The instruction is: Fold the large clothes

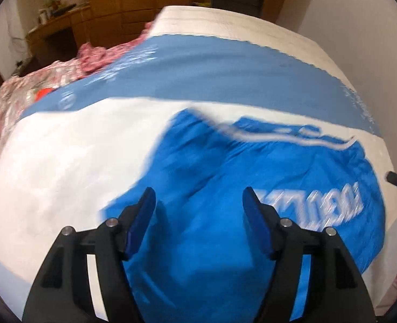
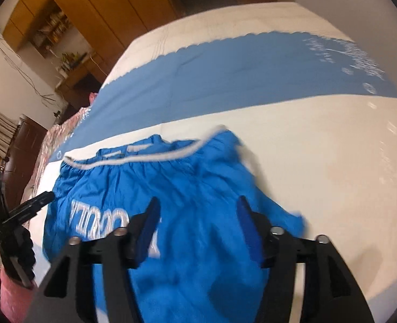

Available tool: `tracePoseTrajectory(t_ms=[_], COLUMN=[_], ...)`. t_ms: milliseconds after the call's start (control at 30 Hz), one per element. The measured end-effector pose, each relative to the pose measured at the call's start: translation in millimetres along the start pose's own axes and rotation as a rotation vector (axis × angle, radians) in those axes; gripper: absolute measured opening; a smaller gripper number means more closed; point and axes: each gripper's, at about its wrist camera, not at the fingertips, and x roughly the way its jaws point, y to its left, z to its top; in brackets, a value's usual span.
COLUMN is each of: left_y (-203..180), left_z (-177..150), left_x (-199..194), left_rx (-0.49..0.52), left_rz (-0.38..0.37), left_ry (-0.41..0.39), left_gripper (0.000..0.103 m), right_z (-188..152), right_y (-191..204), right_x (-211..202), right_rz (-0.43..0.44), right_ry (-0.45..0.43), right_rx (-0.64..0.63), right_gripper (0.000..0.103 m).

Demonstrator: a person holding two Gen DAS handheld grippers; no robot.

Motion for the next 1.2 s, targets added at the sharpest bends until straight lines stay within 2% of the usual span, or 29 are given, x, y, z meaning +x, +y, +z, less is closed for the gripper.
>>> tracePoseTrajectory(t_ms=[100, 267, 400, 567, 767, 833, 867, 933, 967, 1033, 1100, 1200], left_y=[41, 84, 93, 94, 94, 90, 87, 81, 78, 73, 69, 66], left_z=[-23, -49, -55, -51, -38, -34, -33, -30, -29, -29, -29, -29], left_x=[-13, -17, -6, 22, 54, 64, 65, 64, 62, 55, 45, 26], left_rx=[-0.059, -0.16, -0.207, -0.253, -0.276, -0.282, -0.278, -0.268, -0.264, -0.261, -0.26, -0.259], left_rz=[-0.005, -0.082, -0.178, -0.238, -0.265, -0.271, -0.264, -0.265, -0.263, -0.261, -0.254, -0.242], left_ry=[0.012, 0.018, 0.032, 0.083, 0.141, 0.158, 0.154, 0.147, 0.147, 0.134, 0.117, 0.087], left_gripper=[0.074, 0.078, 0.081, 0.081, 0.082, 0.083, 0.082, 0.063, 0.058, 0.036, 0.025, 0.02], right_z=[-25, -42, -48, -53, -44, -40, -38, -34, -34, -33, -33, -33], right_y=[-25, -61, -80, -97, -91, -89, -88, -86, -86, -86, -81, -74], right_x=[-15, -5, 21, 48, 62, 68, 71, 75, 76, 74, 64, 44], right_rz=[-0.023, 0.058, 0.158, 0.267, 0.299, 0.311, 0.312, 0.319, 0.329, 0.361, 0.377, 0.402], right_ry=[0.005, 0.041, 0.103, 0.139, 0.147, 0.156, 0.162, 0.17, 0.173, 0.174, 0.161, 0.141], right_rx=[0.018, 0.119, 0.213, 0.328, 0.3, 0.306, 0.308, 0.308, 0.309, 0.307, 0.298, 0.29], right_gripper=[0.079, 0.086, 0.086, 0.086, 0.085, 0.08, 0.076, 0.06, 0.055, 0.037, 0.027, 0.02])
